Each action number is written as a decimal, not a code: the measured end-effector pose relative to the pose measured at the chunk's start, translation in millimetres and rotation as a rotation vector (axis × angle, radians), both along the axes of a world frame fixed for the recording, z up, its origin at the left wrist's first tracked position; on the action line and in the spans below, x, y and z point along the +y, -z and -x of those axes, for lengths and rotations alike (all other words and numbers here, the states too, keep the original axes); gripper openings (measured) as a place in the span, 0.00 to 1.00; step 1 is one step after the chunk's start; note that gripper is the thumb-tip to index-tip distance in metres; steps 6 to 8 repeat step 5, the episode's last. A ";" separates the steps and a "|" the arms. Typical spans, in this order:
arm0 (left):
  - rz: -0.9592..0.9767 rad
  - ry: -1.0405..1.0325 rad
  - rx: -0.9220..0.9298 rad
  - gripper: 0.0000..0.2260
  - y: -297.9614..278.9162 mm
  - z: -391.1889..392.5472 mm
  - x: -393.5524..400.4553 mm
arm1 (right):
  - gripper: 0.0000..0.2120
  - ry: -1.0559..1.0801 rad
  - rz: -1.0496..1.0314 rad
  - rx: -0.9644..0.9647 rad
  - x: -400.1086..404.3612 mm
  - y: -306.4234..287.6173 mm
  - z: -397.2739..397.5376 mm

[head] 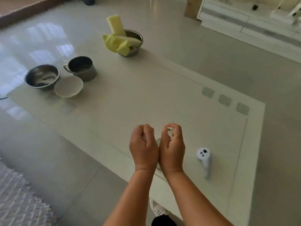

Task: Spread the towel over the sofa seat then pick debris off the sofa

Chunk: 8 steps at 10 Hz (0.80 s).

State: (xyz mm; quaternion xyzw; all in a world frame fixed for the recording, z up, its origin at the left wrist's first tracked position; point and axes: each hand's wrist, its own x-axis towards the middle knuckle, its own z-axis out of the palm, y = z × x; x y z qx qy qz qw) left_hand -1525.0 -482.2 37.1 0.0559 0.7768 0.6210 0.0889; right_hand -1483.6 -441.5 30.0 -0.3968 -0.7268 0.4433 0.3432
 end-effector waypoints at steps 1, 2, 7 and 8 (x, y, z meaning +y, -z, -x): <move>0.170 0.145 -0.084 0.11 40.2 -11.4 25.7 | 0.03 0.037 0.118 -0.141 25.0 43.3 -21.2; 0.299 0.300 -0.236 0.11 80.0 -18.0 31.7 | 0.12 -0.066 0.287 -0.373 35.5 79.4 -33.9; 0.330 0.182 -0.277 0.12 94.2 -11.3 27.9 | 0.16 -0.014 0.303 -0.474 40.0 90.4 -33.3; 0.330 0.182 -0.277 0.12 94.2 -11.3 27.9 | 0.16 -0.014 0.303 -0.474 40.0 90.4 -33.3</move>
